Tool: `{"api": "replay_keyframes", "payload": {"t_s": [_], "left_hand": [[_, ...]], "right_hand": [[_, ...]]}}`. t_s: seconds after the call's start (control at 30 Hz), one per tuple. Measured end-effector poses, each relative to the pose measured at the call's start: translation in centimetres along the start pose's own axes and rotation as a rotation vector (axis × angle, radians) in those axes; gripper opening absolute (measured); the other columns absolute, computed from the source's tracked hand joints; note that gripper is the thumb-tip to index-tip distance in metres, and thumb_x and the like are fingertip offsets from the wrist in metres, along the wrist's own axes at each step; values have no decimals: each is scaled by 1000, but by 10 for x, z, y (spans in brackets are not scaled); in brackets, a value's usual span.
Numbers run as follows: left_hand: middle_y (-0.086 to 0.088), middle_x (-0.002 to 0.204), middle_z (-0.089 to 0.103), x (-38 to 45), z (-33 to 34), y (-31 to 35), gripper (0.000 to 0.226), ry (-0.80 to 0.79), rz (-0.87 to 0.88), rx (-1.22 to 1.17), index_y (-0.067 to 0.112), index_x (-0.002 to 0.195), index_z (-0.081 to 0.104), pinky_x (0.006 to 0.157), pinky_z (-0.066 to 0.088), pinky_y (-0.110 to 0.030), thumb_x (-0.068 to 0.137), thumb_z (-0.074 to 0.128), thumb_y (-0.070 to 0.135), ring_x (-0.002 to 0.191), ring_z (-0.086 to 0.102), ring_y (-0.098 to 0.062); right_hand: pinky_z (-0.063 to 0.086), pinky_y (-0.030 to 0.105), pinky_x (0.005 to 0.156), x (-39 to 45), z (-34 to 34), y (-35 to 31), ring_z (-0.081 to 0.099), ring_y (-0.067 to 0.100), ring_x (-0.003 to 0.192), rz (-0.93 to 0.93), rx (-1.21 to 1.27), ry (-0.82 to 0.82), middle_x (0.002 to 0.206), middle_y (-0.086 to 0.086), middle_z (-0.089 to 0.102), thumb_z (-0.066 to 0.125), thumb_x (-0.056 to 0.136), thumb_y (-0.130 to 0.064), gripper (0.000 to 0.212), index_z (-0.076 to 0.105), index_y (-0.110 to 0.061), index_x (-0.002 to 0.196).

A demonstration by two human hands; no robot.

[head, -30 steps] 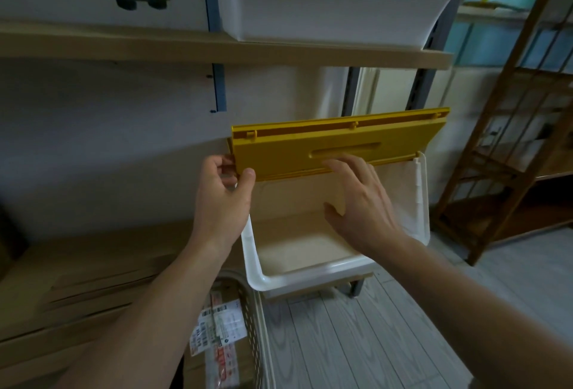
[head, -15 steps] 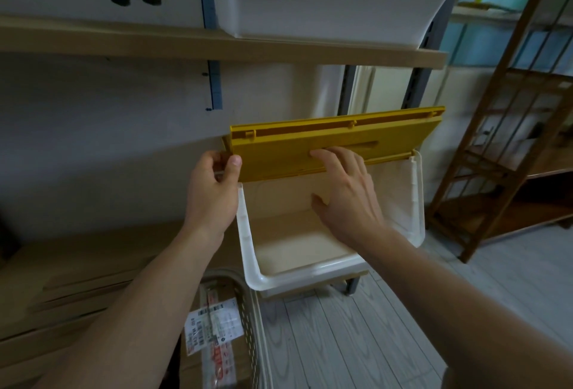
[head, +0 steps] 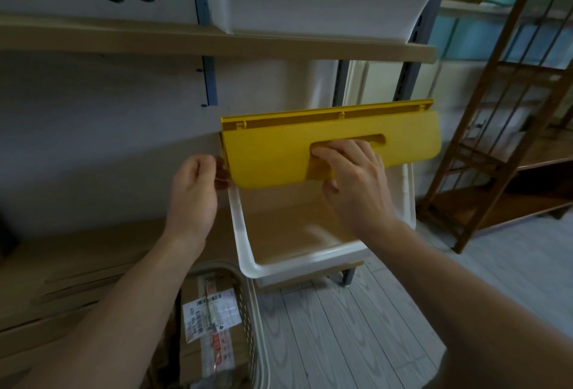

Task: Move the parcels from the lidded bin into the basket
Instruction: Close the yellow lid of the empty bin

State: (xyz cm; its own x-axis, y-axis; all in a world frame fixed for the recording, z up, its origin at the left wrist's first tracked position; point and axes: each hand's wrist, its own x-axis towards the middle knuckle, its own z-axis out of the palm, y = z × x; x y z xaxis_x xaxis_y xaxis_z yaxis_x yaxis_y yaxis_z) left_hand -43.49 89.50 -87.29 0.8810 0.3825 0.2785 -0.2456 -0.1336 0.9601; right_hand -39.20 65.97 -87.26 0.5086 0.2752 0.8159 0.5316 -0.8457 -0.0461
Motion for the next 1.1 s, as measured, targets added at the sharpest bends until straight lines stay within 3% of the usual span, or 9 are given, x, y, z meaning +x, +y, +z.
{"api": "replay_keyframes", "payload": {"t_s": [0.07,0.17,0.27,0.33,0.5,0.7,0.87,1.0,1.1], "left_hand": [[3,110,64,0,-5,-12,16,3,-44,107,28,110,59,90,48,-37,107,44,24,107,60,-19],[3,123,61,-7,-7,-35,23,-211,-110,360,25,128,55,97,44,-38,107,45,23,119,56,-19],[-2,132,59,-15,-5,-56,32,-369,-109,432,19,140,49,101,42,-37,109,40,24,124,55,-22],[-2,135,60,-17,-5,-66,34,-369,-89,460,23,142,45,107,45,-46,110,38,27,124,58,-24],[1,109,63,-17,0,-75,30,-217,13,539,21,136,50,88,53,-47,109,39,25,97,64,-26],[-12,72,58,-18,8,-80,24,-148,34,498,9,112,59,60,37,-37,109,39,22,59,53,-23],[-21,99,66,-19,2,-81,21,-229,-20,343,27,102,58,84,55,-58,110,40,20,87,65,-37],[2,100,68,-24,-1,-72,30,-308,-113,103,31,106,56,85,58,-40,109,38,7,86,70,-12],[12,93,75,-26,0,-69,31,-338,-121,9,32,110,57,86,56,-42,108,35,10,86,72,-7]], "right_hand": [[49,49,93,-2,-4,1,56,31,114,-7,9,-4,120,5,66,75,74,2,53,69,-14,124],[50,51,93,-4,-10,3,56,30,115,-20,22,-18,121,5,65,75,76,1,52,68,-14,125],[50,49,94,-8,-13,5,56,30,114,-35,39,-34,121,5,65,75,78,-2,50,68,-14,127],[50,48,95,-9,-16,7,55,29,114,-39,51,-45,121,4,64,75,79,-4,50,68,-15,128],[49,45,92,-13,-22,10,53,27,111,-37,50,-62,118,4,63,75,78,-5,51,69,-16,127],[49,45,90,-20,-28,12,51,25,111,-51,60,-114,118,3,62,77,79,-12,50,68,-16,128],[48,38,83,-28,-40,7,51,22,106,-117,73,-191,117,2,61,60,81,-27,50,66,-17,129],[49,38,76,-42,-46,11,51,22,103,-142,108,-231,115,1,62,72,77,-24,51,68,-17,127],[42,25,78,-49,-52,15,51,18,100,-172,179,-284,112,0,64,66,78,-28,48,70,-16,124]]}}
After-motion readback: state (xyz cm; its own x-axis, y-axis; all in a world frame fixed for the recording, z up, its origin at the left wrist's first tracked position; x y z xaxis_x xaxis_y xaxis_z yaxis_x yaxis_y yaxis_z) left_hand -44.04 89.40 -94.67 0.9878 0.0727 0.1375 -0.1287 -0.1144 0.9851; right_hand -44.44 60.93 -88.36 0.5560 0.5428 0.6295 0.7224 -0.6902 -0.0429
